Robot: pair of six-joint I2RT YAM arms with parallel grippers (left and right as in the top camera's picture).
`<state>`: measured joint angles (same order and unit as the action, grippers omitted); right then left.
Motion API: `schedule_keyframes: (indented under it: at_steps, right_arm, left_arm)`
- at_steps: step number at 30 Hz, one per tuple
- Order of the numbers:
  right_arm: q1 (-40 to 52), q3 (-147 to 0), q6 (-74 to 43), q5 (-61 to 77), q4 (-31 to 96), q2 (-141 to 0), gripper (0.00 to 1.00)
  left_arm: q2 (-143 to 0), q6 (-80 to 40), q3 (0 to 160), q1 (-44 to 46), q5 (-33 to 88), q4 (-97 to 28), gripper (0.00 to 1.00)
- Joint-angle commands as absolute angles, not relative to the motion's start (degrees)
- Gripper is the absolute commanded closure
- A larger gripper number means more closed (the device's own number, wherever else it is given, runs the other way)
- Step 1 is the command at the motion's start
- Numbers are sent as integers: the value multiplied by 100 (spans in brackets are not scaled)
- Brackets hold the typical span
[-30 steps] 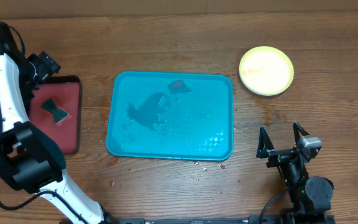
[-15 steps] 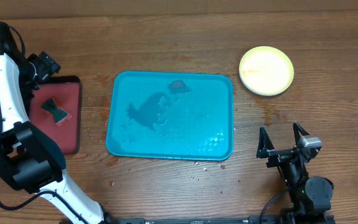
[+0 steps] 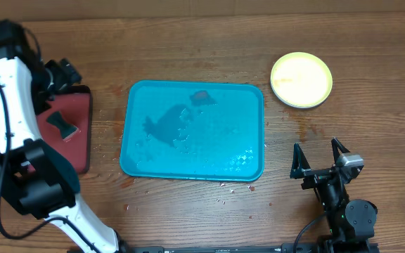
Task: Clean dirty plates on tray and stack at the side
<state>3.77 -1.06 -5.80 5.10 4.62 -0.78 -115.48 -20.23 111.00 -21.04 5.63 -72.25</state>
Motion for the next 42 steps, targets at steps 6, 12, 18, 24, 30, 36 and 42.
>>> schedule_keyframes:
  at_steps: [6, 12, 18, 24, 30, 36, 42]
  right_arm:
    - [346, -45, -602, 454, 440, -16, 0]
    - [346, -45, -602, 454, 440, -16, 0]
    - [346, -45, -602, 454, 440, -16, 0]
    - [346, -45, -602, 454, 440, -16, 0]
    - [346, -45, -602, 454, 440, -16, 0]
    - [346, -45, -602, 454, 440, -16, 0]
    - [346, -45, -602, 454, 440, -16, 0]
  left_arm:
    - [-9452, -1317, 10180, -1468, 478, -6713, 0]
    - [-8055, -1192, 8383, -1076, 449, -5760, 0]
    - [-6486, -1173, 6346, -823, 432, -4613, 1]
    - [-5048, -1175, 4993, -810, 309, -4532, 0]
    - [-3629, -1173, 3922, -810, 305, -4119, 0]
    - [-2519, -1170, 2491, -615, 344, -2355, 0]
    - [-1800, -851, 1111, -294, 342, -670, 0]
